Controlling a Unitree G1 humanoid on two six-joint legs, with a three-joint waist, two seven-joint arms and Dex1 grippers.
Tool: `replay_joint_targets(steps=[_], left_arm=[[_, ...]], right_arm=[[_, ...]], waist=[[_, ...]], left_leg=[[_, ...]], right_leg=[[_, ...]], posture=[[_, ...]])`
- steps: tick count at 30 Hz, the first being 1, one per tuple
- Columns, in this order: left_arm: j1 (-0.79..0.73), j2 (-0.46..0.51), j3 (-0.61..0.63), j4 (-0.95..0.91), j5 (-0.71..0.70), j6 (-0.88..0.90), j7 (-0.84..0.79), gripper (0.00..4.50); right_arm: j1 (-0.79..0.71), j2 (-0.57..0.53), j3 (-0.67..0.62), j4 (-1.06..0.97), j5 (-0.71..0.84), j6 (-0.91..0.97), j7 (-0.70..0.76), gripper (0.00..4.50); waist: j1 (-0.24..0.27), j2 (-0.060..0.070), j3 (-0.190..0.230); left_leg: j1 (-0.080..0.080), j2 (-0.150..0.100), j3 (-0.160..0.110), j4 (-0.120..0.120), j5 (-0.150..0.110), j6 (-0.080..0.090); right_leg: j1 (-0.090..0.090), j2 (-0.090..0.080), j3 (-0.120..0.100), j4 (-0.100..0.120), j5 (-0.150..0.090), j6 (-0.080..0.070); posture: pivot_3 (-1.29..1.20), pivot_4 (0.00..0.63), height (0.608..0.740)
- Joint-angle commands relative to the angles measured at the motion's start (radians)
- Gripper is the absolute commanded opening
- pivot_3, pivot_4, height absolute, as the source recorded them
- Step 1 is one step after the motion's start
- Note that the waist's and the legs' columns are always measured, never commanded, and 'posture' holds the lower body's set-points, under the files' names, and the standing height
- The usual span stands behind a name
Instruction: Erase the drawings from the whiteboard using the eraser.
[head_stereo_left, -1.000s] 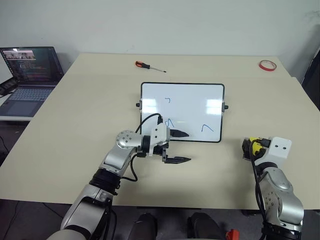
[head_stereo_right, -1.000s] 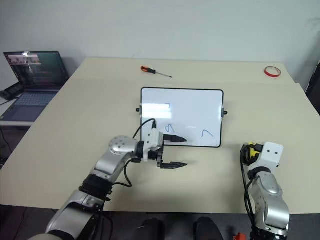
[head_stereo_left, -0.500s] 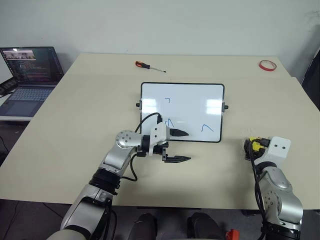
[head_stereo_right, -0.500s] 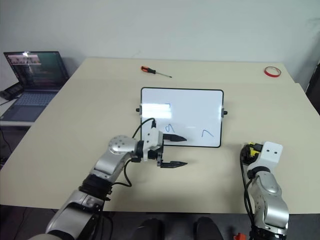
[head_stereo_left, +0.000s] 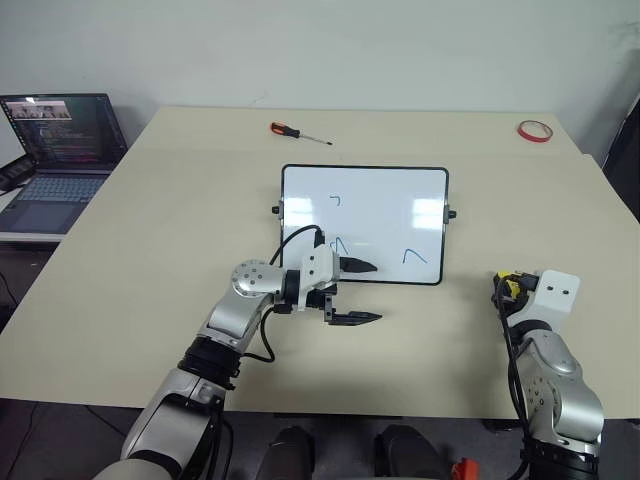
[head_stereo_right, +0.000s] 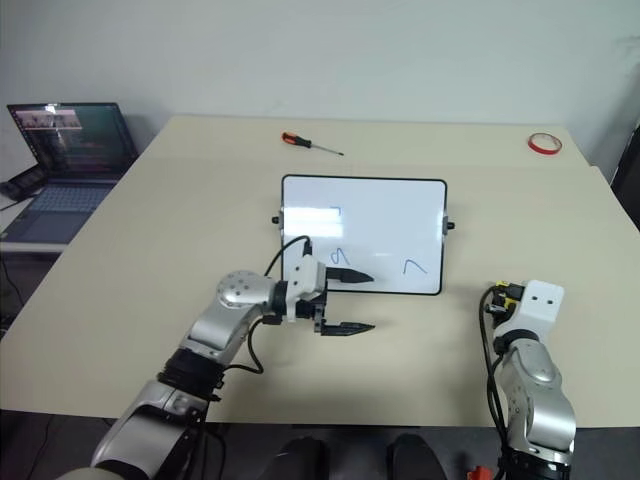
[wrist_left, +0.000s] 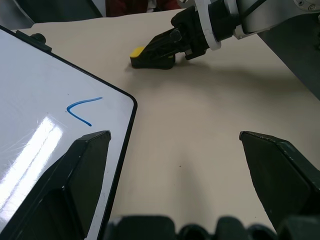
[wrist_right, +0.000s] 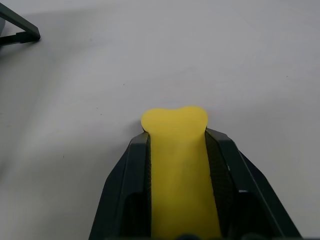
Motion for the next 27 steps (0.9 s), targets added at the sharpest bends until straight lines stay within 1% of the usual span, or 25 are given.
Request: replay_joint_targets(steps=[1, 3, 8, 10, 13, 17, 21, 27], left_arm=[[-0.005, -0.016, 0.05, -0.061, -0.007, 0.014, 0.072, 4.5], [-0.008, -0.034, 0.073, -0.071, 0.008, 0.018, 0.152, 4.5], [0.012, -0.055, 0.095, -0.122, 0.058, -0.01, 0.283, 4.5], [0.043, -0.068, 0.109, -0.164, 0.09, -0.005, 0.372, 4.5], [0.09, -0.064, 0.108, -0.205, 0.137, 0.007, 0.445, 4.5], [0.164, -0.059, 0.098, -0.261, 0.15, 0.041, 0.482, 4.5], [0.232, -0.05, 0.091, -0.265, 0.159, 0.012, 0.49, 4.5], [0.267, -0.046, 0.106, -0.248, 0.144, -0.03, 0.491, 4.5]], right_arm=[[-0.012, -0.023, 0.017, -0.006, -0.01, -0.022, 0.008, 1.16], [-0.012, -0.036, 0.028, -0.01, -0.021, -0.036, 0.014, 1.16], [-0.012, -0.05, 0.043, -0.009, -0.027, -0.055, 0.016, 1.16], [-0.011, -0.049, 0.054, -0.012, -0.034, -0.062, 0.018, 1.16], [-0.009, -0.053, 0.07, -0.018, -0.047, -0.076, 0.027, 1.16], [-0.014, -0.064, 0.09, -0.044, -0.056, -0.087, 0.036, 1.16], [-0.019, -0.095, 0.136, -0.105, -0.058, -0.09, 0.078, 1.16], [-0.046, -0.152, 0.204, -0.18, -0.054, -0.097, 0.153, 1.16]], waist=[[0.0, 0.0, 0.0], [0.0, 0.0, 0.0], [0.0, 0.0, 0.0], [0.0, 0.0, 0.0], [-0.001, 0.0, 0.0], [0.001, 0.0, 0.0], [0.001, 0.0, 0.0], [0.002, 0.0, 0.0]], left_leg=[[0.0, 0.0, 0.0, 0.0, 0.0, 0.0], [0.0, 0.0, 0.0, 0.0, 0.0, 0.0], [0.0, 0.0, 0.0, 0.0, 0.0, 0.0], [0.0, 0.0, 0.0, 0.0, 0.0, 0.0], [0.0, 0.0, 0.0, 0.0, 0.0, 0.0], [0.0, 0.0, 0.0, 0.0, 0.0, 0.0], [0.0, 0.0, 0.0, 0.0, 0.0, 0.0], [0.0, 0.0, 0.0, 0.0, 0.0, 0.0]], right_leg=[[0.0, 0.0, 0.0, 0.0, 0.0, 0.0], [0.0, 0.0, 0.0, 0.0, 0.0, 0.0], [0.0, -0.001, 0.0, 0.0, 0.0, 0.0], [0.0, -0.001, 0.0, 0.0, 0.0, 0.0], [0.0, -0.002, 0.0, 0.0, 0.0, 0.0], [0.0, -0.003, 0.001, 0.0, 0.0, 0.0], [0.0, -0.003, 0.0, 0.0, 0.0, 0.0], [0.0, -0.003, 0.0, 0.0, 0.0, 0.0]], posture=[[0.0, 0.15, 0.74], [0.0, 0.15, 0.74], [0.0, 0.15, 0.74], [0.0, 0.15, 0.74], [0.0, 0.15, 0.74], [0.0, 0.15, 0.74], [0.0, 0.15, 0.74], [0.0, 0.15, 0.74]])
